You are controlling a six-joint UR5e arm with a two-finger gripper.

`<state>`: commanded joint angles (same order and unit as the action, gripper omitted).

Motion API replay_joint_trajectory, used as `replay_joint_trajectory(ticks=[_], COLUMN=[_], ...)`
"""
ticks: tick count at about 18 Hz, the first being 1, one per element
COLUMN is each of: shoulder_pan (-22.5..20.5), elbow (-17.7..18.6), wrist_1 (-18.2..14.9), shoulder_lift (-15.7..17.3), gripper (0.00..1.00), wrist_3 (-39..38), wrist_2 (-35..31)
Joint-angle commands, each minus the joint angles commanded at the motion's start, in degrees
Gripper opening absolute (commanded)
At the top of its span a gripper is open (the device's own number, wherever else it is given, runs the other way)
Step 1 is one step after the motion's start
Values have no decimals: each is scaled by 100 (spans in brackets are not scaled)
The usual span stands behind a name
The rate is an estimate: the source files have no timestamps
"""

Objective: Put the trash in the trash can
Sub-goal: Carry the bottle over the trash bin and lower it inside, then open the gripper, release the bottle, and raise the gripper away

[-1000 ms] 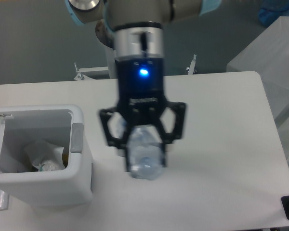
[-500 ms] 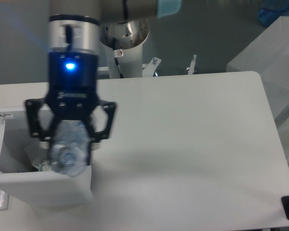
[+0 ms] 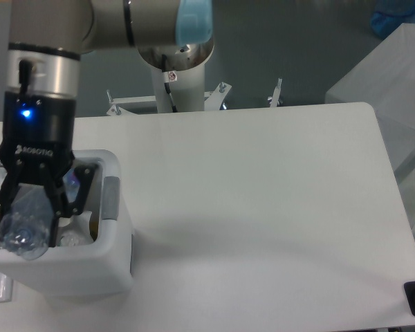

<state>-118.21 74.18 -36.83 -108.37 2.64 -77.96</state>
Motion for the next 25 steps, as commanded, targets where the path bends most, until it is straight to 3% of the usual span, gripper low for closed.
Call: replay_joint_trajectory(ticks=[3,5,7,10,12,20,25], shoulder_pan=[9,18,9,-17,-114,-1641,-2179], elbow=[26,166,281,281,473,484,414], wrist_1=[-9,-9,0,0,-9,-17,-158], shoulder_lift=[-44,8,105,105,149,211,211], gripper=[64,88,100,100,100,100,100], wrist_3=[17,52,79,36,70,412,1335], wrist_2=[0,-9,-9,0,-26,175,343])
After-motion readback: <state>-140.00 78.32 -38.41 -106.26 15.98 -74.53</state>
